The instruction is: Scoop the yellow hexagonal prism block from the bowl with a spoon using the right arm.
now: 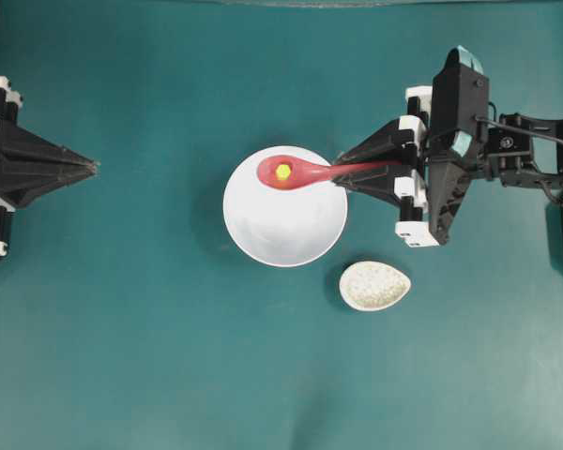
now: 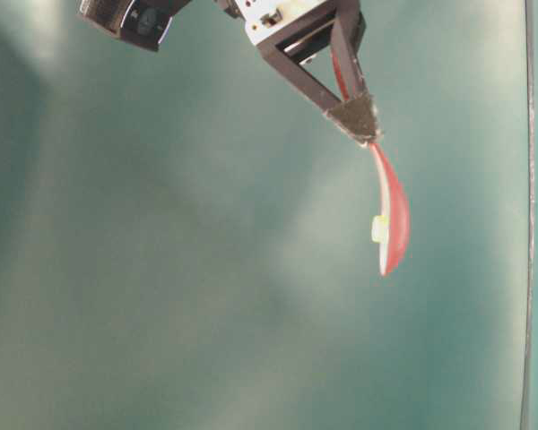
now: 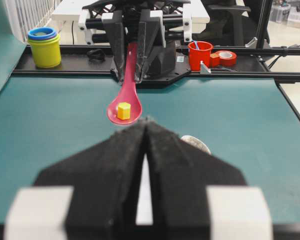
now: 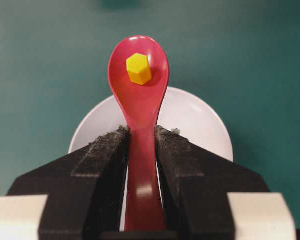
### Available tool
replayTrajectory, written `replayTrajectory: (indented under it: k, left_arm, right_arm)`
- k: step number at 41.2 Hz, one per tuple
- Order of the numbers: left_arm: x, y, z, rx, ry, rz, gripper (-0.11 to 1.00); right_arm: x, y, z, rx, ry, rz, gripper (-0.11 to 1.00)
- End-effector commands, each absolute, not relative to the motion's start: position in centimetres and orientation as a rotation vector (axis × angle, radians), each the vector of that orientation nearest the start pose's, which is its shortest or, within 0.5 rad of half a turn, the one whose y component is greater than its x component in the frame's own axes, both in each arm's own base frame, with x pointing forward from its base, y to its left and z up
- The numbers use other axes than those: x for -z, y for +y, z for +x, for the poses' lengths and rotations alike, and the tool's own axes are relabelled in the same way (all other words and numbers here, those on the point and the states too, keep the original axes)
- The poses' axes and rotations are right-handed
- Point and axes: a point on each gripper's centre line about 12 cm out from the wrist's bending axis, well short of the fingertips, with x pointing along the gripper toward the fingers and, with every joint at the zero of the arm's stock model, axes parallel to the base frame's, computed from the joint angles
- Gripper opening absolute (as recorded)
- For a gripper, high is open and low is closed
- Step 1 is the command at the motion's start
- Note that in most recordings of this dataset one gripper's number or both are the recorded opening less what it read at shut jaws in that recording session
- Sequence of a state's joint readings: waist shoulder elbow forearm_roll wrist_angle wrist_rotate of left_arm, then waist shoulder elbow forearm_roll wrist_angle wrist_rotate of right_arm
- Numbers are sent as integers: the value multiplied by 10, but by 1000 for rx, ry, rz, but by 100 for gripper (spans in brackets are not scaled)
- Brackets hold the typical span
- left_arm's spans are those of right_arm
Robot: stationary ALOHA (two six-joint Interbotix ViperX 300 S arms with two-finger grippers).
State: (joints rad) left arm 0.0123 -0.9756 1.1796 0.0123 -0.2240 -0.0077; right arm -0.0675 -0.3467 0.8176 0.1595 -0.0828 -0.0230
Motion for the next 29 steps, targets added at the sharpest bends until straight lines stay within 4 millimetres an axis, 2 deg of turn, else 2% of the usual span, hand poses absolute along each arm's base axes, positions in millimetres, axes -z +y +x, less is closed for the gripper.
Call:
replayTrajectory:
  k: [1,29]
  left_arm:
    - [-295,2,200,-10,-41,5,0]
    - [-297,2,199,-10,-51,6,0]
  right_arm:
    - [-260,-24,330,102,342,139,24]
    - [-260,-23,330,103,346,147,24]
